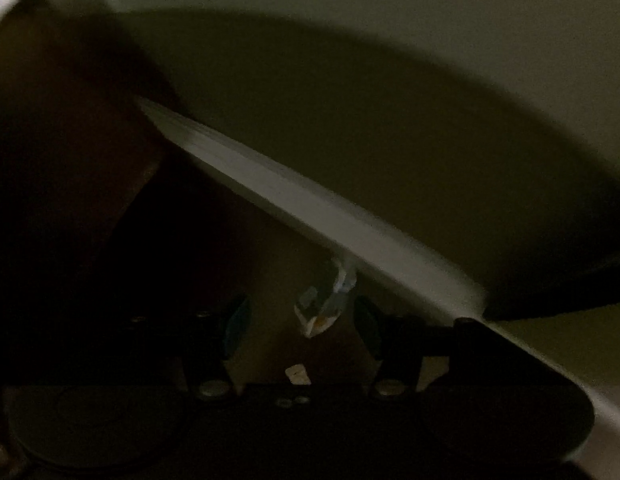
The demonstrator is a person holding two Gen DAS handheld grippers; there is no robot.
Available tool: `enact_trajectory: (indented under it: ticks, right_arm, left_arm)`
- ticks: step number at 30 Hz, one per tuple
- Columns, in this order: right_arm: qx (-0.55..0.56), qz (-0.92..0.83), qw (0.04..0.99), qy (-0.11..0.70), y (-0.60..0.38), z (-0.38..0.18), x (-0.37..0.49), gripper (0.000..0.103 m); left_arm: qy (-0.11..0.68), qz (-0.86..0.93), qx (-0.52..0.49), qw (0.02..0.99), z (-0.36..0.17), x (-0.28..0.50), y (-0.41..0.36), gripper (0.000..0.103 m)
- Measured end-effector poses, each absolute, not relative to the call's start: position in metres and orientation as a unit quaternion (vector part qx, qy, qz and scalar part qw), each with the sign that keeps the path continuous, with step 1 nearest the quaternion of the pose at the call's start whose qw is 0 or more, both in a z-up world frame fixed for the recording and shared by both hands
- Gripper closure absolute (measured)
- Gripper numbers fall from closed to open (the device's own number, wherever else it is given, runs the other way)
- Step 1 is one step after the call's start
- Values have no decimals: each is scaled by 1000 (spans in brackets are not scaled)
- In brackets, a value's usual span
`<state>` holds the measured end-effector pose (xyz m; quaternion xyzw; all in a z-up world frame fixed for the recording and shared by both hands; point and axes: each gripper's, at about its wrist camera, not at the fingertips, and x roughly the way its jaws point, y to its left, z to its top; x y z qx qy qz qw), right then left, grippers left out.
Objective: Collect trash
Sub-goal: 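Grasp a white snack stick with the left tool while the right tool grasps a grey wrapper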
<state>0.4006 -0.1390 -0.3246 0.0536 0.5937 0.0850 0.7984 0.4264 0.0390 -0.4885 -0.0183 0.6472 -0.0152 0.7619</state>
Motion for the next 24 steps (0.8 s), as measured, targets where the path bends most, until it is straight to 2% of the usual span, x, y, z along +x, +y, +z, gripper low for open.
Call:
enact_trajectory:
  ticks: [7, 13, 24]
  right_arm:
    - [72, 76, 756, 646, -157, -410, 421, 47]
    - [102, 59, 716, 688, -156, -468, 439, 48]
    - [134, 41, 692, 708, -167, -523, 446, 49]
  left_arm:
    - [739, 31, -68, 670, -596, 401, 12, 0]
    - [777, -12, -30, 629, -666, 365, -35, 0]
    - [768, -62, -49, 635, -717, 337, -75, 1]
